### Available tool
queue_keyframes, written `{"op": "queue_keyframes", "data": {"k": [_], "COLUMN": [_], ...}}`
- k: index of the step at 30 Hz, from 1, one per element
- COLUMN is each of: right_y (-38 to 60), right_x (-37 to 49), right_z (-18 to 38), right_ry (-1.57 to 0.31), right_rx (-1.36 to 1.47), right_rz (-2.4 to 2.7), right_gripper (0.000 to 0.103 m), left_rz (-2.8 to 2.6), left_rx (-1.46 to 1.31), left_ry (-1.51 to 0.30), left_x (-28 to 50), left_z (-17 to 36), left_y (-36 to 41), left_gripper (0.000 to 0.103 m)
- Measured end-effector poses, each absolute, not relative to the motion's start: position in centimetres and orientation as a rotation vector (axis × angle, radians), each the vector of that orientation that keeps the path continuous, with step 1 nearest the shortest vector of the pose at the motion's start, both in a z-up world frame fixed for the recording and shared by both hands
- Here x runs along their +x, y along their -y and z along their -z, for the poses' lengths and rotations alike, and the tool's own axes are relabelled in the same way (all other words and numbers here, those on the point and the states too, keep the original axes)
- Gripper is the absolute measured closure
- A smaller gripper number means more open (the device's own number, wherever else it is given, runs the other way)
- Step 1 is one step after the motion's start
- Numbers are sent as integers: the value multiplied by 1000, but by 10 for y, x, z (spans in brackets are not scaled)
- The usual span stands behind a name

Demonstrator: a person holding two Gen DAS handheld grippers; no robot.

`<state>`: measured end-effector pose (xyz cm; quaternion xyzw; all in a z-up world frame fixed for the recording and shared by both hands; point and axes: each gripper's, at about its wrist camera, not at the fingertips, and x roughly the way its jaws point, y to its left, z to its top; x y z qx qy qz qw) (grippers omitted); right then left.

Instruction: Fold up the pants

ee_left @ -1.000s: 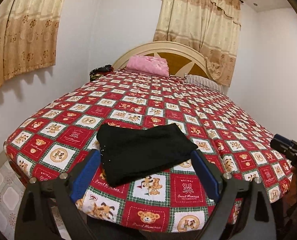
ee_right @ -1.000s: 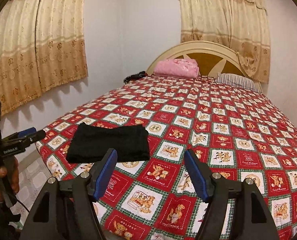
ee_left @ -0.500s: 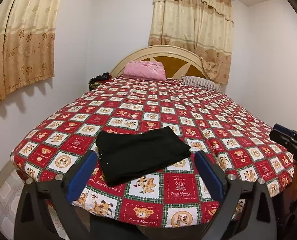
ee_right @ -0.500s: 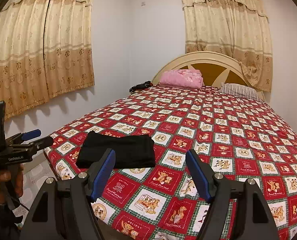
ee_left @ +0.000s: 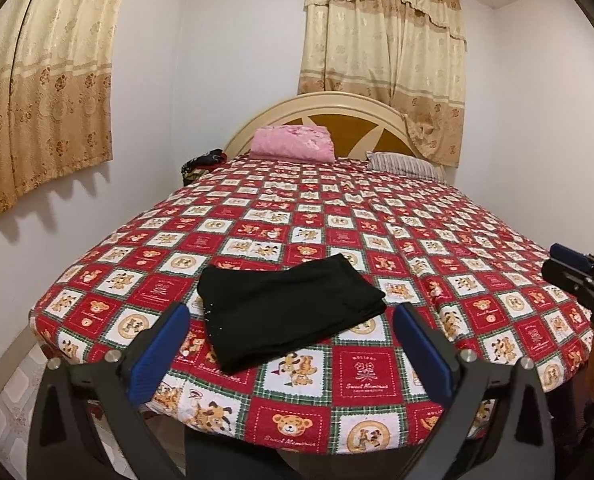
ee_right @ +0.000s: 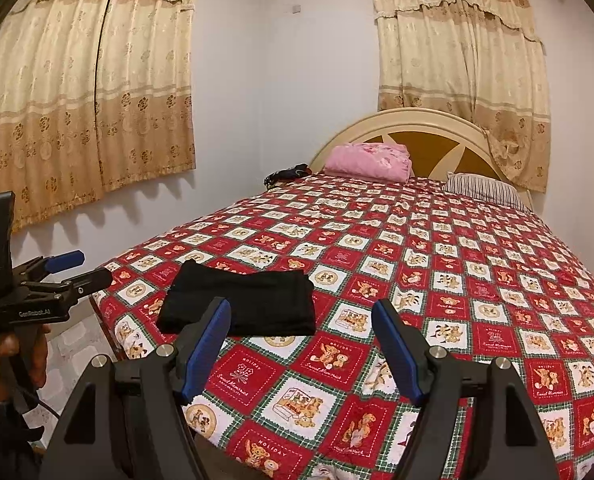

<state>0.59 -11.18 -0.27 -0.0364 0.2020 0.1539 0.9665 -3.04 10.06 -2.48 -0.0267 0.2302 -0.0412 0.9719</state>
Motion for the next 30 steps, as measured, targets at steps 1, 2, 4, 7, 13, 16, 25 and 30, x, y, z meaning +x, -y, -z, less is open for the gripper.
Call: {"op": "queue_keyframes", "data": {"k": [1,2,4,7,13,16,25,30], "right_y": [112,112,112,112,112,111,109,108], "right_x": [6,5,5,4,3,3,5,9], "right_z": [3,3,2,2,-1,0,4,8], "right_ry": [-408,-407,-405,-400,-390,-390,-401,-418], "right_rx": [-75,-76,-77,-78,-86,-92,-103,-107], "right_rz": [-312,-311,-310,-311,-311,-310,-304,-294], "right_gripper": [29,29,29,29,29,29,29,29], "left_rz": [81,80,73,71,82,82,74,95], "left_rx": [-53,-52,-49,-44,-24,-21,-31,-22], "left_ry": [-466,-466,-461,-452,-451,-461,-466,-465], "left_x": [-30,-30,-31,-32,-33,-32,-31,-30], "left_z": [25,24,24,23,23,25,31,33], "left_y": [-101,-101,-100,-99,-94,-93,-96,-93], "left_gripper": [0,0,0,0,0,0,0,0]}}
